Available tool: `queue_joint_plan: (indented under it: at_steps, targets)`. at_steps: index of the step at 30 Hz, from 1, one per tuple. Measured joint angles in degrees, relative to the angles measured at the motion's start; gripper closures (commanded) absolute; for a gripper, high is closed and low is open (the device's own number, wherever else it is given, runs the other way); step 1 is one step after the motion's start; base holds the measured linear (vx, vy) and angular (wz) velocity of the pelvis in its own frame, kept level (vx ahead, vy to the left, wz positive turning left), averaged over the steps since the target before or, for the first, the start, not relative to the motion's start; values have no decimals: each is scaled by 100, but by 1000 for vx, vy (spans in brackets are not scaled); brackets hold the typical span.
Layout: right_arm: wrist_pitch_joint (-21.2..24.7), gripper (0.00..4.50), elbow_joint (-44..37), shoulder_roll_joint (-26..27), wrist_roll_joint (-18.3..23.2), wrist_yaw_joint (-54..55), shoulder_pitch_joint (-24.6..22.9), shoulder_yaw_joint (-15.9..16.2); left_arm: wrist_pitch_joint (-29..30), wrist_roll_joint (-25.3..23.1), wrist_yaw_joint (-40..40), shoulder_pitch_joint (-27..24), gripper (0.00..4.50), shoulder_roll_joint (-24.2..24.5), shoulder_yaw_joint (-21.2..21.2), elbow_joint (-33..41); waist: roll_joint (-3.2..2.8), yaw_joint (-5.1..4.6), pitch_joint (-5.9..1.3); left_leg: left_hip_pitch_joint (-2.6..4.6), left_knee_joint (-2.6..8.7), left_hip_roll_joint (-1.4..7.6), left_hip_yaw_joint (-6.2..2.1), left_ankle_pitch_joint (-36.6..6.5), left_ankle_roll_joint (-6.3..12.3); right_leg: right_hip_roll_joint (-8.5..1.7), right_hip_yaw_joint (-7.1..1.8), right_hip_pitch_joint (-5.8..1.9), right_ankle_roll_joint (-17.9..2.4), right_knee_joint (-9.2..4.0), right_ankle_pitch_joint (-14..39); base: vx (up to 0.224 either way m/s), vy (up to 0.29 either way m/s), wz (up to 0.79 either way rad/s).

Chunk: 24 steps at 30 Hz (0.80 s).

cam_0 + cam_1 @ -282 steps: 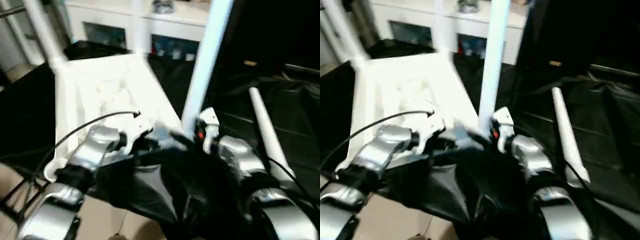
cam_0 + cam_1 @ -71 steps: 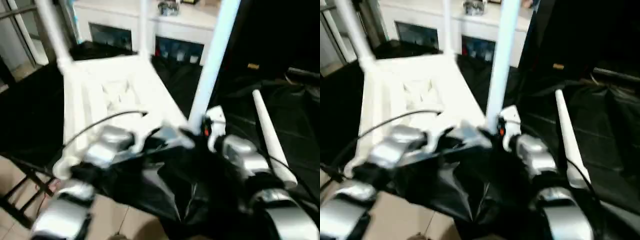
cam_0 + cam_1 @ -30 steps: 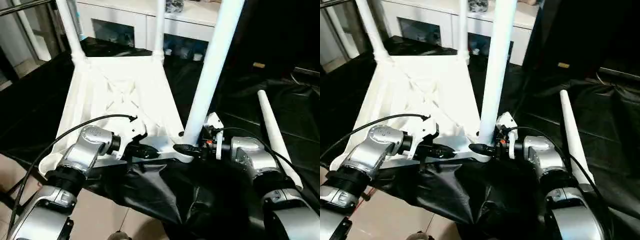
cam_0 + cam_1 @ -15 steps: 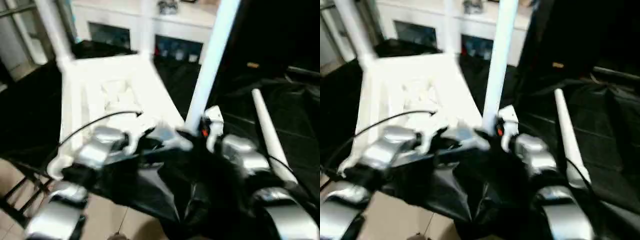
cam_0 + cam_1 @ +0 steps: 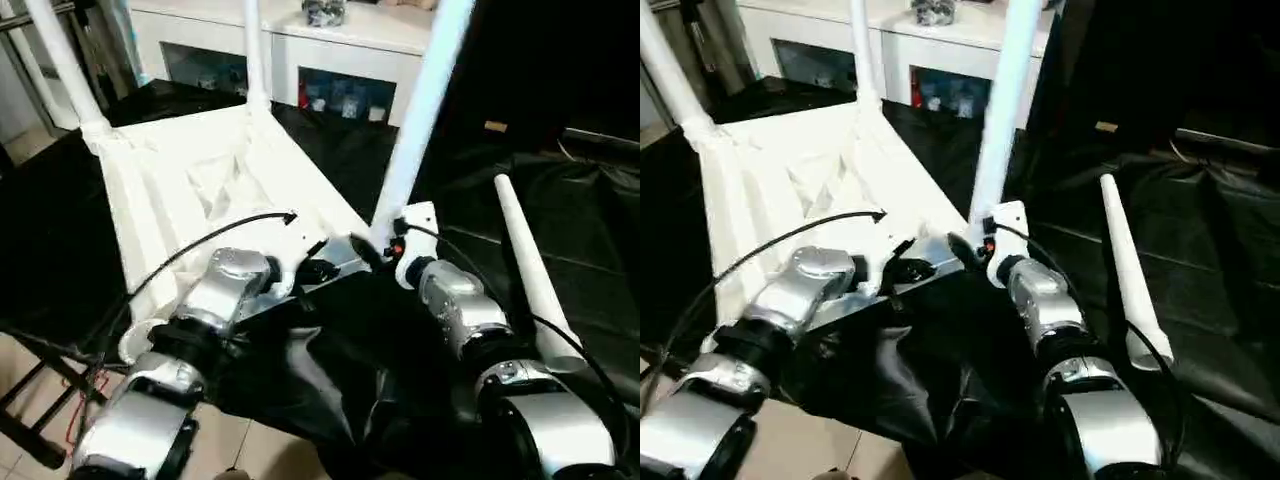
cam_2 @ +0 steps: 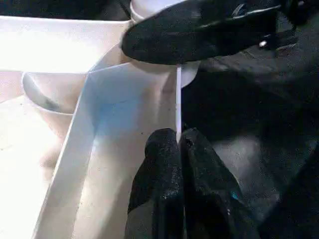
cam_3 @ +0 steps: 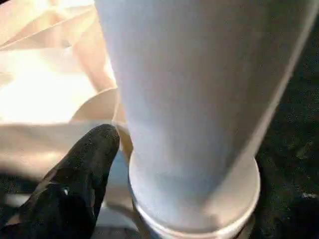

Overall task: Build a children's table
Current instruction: Rotate leg to tighten

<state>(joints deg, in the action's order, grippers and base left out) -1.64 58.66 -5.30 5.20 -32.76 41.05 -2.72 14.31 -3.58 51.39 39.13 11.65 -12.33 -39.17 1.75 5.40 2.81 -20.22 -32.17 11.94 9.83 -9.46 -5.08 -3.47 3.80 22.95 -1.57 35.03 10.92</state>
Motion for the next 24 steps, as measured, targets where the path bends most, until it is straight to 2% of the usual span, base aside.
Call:
queue_joint_plan:
  at_steps: [5, 12, 16, 24]
  targets:
    - [-98, 66, -170, -309, 12, -1155, -164, 117, -144, 57, 500, -104, 450, 267, -32, 132, 1, 9, 2, -14, -2, 1, 0, 0, 2, 0, 5, 7, -1, -2, 1, 0, 0, 0]
    - [90, 66, -642, -793, 145, -2903, -416, 503, -194, 282, 1513, -339, 450, 718, -149, 501, 6, 141, 8, -32, -10, 5, 1, -2, 5, 0, 12, 15, -3, -1, 2, 0, 0, 0]
    - [174, 66, -763, -829, 169, -3314, -463, 582, -186, 378, 1837, -444, 450, 878, -201, 658, 7, 190, 9, -34, -19, 5, 0, -2, 5, -2, 11, 14, -3, 0, 1, 0, 0, 0]
    - [479, 142, -1143, -942, 271, -3662, -665, 662, -165, 397, 2113, -572, 450, 1000, -253, 890, 10, 270, 11, -33, -18, 6, 0, -2, 5, 0, 11, 15, -3, 1, 1, 0, 0, 0]
